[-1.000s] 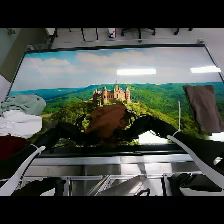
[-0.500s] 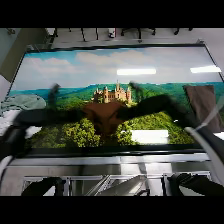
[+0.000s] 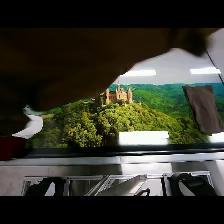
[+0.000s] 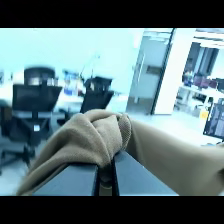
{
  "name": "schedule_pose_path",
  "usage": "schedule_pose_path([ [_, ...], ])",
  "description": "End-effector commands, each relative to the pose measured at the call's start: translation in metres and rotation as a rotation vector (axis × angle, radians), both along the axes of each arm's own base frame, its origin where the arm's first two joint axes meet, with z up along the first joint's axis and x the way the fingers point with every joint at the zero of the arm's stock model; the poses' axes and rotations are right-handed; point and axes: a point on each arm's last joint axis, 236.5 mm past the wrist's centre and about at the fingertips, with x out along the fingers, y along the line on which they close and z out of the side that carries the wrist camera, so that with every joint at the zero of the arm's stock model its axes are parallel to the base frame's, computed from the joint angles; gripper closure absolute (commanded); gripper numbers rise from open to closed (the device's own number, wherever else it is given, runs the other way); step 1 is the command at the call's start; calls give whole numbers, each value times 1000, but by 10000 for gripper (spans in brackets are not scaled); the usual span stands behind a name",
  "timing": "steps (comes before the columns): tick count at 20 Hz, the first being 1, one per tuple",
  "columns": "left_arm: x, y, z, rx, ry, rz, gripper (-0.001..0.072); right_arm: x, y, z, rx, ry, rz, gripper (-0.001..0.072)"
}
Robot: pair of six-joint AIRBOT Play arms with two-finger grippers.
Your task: Fold the shirts.
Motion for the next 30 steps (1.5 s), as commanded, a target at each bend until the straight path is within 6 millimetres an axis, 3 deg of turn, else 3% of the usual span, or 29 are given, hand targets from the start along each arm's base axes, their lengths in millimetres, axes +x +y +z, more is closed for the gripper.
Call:
schedule_pose_path([
  [1,3,-8,-6,40,104,-12,692,-12,-18,14,-37,-76,-91,691],
  [3,50,-9,-43,21,274,-81,691,32,-13,-21,-52,49,-83,691],
  [5,108,-10,-101,-2,456,-140,691,89,-6,-74,-70,220,-69,691],
  [7,170,-30,-180,21,621,-215,691,147,3,-145,-82,427,-45,691],
  [9,235,-57,-270,49,735,-214,691,195,7,-232,-105,643,-43,691],
  [12,332,-79,-407,32,876,-103,692,255,-5,-358,-146,888,-129,691],
  [14,372,-89,-486,42,987,-73,691,281,-17,-424,-185,1002,-193,691],
  [16,392,-102,-542,67,1096,-104,691,297,-27,-473,-212,1075,-235,691],
  [17,396,-109,-561,89,1145,-137,623,304,-31,-490,-208,1100,-248,691],
  [18,399,-111,-569,105,1176,-163,269,308,-37,-504,-204,1123,-262,691],
  [19,401,-108,-571,109,1207,-186,5,310,-44,-513,-197,1143,-274,691],
  [22,388,-74,-545,119,1308,-248,5,317,-76,-519,-161,1165,-331,691],
  [24,358,-36,-527,109,1429,-271,5,321,-105,-519,-130,1171,-379,691],
  [26,313,-8,-524,120,1555,-278,7,321,-130,-520,-105,1186,-417,691],
  [27,288,8,-530,132,1623,-236,7,319,-141,-521,-95,1197,-432,691],
  [29,235,33,-552,189,1727,-132,104,312,-161,-523,-80,1231,-452,691],
  [30,209,38,-565,195,1761,-92,104,307,-168,-525,-76,1253,-456,691],
])
